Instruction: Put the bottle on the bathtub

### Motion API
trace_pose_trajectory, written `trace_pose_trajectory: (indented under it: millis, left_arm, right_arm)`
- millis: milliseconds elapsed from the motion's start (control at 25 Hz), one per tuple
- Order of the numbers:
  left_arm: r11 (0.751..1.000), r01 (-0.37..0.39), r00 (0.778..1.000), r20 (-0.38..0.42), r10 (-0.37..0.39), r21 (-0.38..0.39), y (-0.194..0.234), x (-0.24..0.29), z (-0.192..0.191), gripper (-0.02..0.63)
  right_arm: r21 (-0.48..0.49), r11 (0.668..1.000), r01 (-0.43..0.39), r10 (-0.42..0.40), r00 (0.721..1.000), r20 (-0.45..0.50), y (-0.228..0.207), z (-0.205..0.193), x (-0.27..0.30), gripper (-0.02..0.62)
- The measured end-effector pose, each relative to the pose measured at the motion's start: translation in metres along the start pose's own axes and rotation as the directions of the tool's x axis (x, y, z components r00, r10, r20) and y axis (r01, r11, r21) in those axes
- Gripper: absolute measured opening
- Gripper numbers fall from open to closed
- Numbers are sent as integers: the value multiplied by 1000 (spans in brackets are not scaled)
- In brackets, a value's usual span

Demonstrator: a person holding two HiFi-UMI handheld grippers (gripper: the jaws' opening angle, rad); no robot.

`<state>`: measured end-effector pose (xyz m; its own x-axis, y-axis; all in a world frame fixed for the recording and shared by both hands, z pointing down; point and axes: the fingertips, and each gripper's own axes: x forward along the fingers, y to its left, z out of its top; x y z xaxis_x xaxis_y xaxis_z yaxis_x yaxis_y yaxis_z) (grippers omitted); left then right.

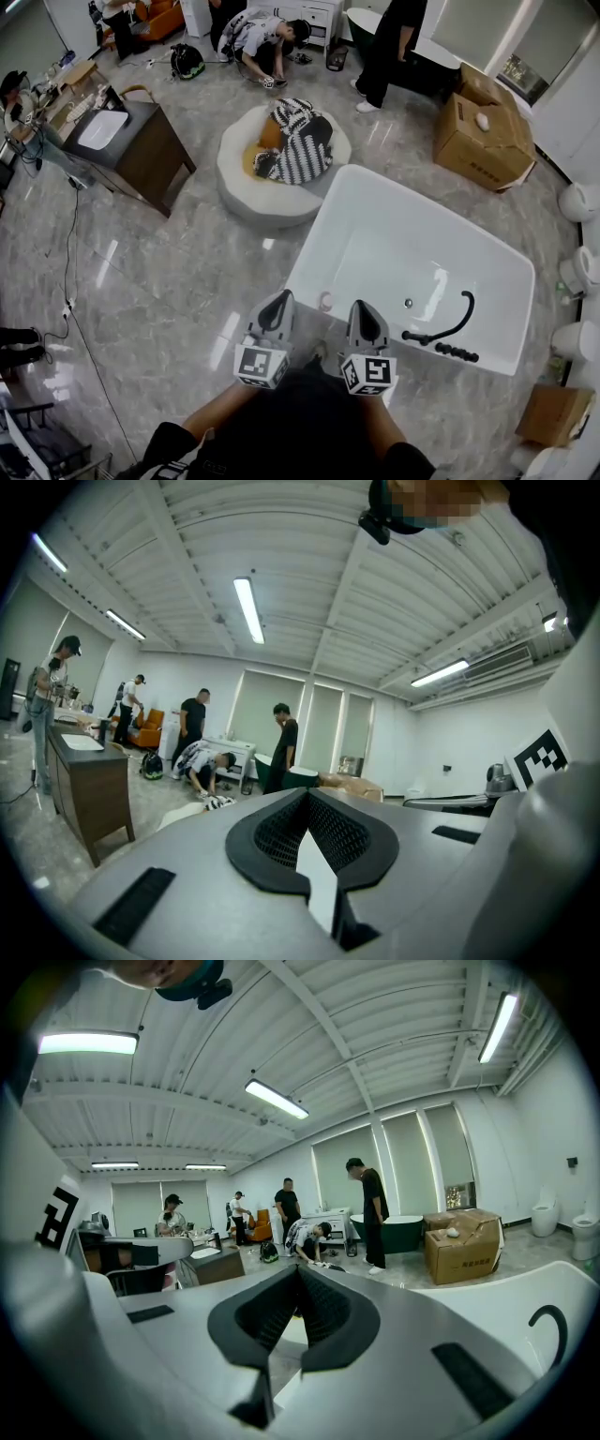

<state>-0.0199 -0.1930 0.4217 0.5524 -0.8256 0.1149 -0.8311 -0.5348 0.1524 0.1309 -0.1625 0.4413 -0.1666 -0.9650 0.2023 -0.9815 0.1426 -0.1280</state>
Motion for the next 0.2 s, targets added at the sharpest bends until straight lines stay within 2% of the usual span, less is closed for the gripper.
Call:
trace_pose_trajectory:
  millis: [200]
  left_arm:
    - [1000, -7, 1000, -4, 7, 3, 2, -4, 0, 17]
  right_arm:
    - [-1, 1000, 1, -1, 1000, -2, 4, -2, -2, 9]
